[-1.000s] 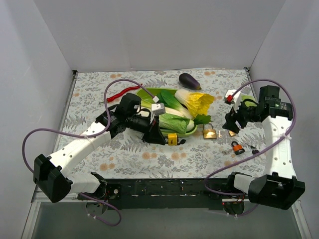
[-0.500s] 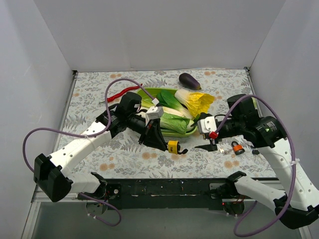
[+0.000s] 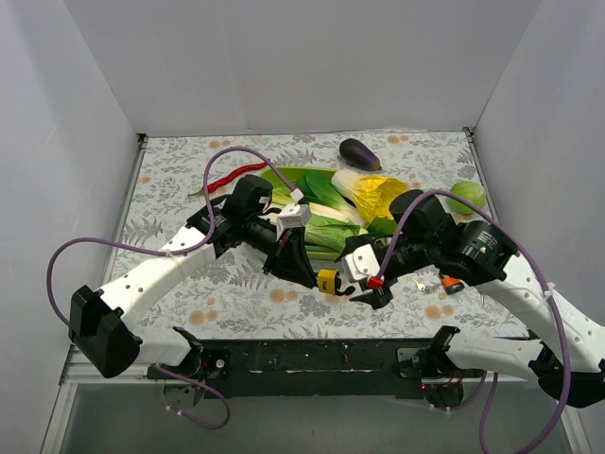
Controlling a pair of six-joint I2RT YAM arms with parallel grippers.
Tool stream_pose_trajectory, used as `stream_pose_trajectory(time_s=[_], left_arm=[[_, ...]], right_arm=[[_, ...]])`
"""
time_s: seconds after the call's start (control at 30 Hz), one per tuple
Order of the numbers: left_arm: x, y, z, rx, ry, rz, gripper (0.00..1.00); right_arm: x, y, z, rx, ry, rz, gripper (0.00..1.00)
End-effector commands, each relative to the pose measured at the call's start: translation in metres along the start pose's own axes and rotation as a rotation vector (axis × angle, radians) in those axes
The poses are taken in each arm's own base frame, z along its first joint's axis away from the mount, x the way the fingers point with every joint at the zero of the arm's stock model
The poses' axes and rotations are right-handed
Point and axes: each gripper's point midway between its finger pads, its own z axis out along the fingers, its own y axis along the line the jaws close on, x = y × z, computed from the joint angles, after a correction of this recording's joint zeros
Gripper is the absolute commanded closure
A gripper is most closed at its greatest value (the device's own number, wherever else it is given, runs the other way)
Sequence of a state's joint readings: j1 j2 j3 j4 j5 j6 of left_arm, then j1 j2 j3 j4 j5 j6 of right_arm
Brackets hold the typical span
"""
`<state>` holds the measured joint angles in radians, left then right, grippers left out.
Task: Lock with the key
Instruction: Adjust the lock.
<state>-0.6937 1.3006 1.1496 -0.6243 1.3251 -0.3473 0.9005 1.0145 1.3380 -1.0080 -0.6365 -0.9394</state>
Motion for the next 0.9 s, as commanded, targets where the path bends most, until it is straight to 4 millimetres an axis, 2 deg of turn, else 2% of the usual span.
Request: stream_pose_trajectory(time_s=[0.0,0.23,0.43,0.63,0.87], left_arm=[[-0.019,-0.018,0.001,0.061,-0.025,0.097,1.00],[-0.017,-0.020,0.002,0.070,-0.022,0.093,1.00],[-0.014,-0.020,0.003,0.069,-0.016,0.088,1.00],[-0.012,-0.018,0.006,0.070,-0.006,0.087,1.00],[-0.011,-0.017,0.010,0.066,0.007,0.087,1.00]], right_arm=[[-0.016,-0.010,0.000,0.037,-0.007,-0.053,0.19],[-0.023,-0.011,0.005,0.028,-0.022,-0.055,0.27],[-0.012,-0.003,-0.001,0.002,0.037,-0.097,0.23],[-0.004,-0.001,-0.005,0.014,0.069,-0.153,0.24],[-0.020,-0.011,-0.003,0.029,0.021,-0.138,0.30]])
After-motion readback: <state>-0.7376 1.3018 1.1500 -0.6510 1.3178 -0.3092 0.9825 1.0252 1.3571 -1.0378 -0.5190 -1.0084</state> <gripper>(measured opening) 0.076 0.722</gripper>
